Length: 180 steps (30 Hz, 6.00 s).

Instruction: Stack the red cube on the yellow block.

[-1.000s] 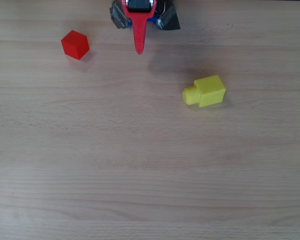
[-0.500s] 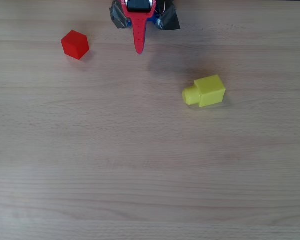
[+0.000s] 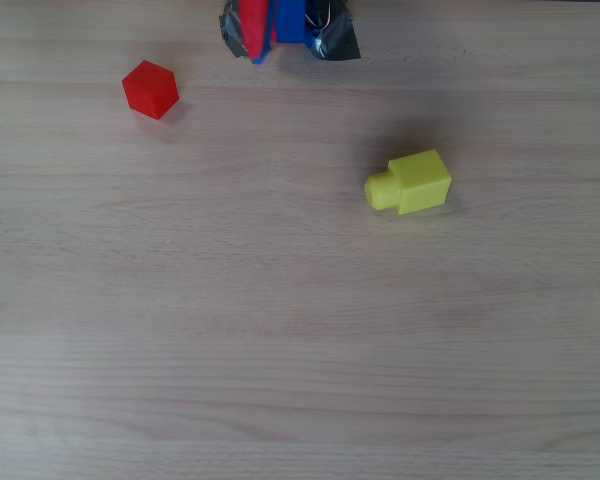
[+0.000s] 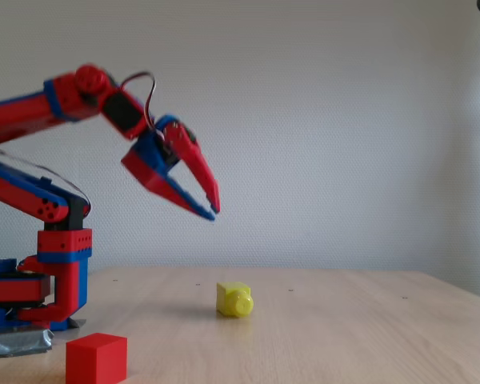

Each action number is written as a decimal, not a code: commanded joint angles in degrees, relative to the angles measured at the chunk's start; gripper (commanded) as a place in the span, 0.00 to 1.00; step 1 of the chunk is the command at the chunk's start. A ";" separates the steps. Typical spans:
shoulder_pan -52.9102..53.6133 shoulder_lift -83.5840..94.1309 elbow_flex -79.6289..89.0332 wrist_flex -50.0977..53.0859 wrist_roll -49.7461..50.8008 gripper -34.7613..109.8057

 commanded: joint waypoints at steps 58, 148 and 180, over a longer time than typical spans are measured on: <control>45.88 -41.04 -13.18 19.51 -32.96 0.43; -31.82 -47.72 -28.04 6.77 1.58 0.30; -34.54 -53.96 -25.22 -0.79 2.99 0.30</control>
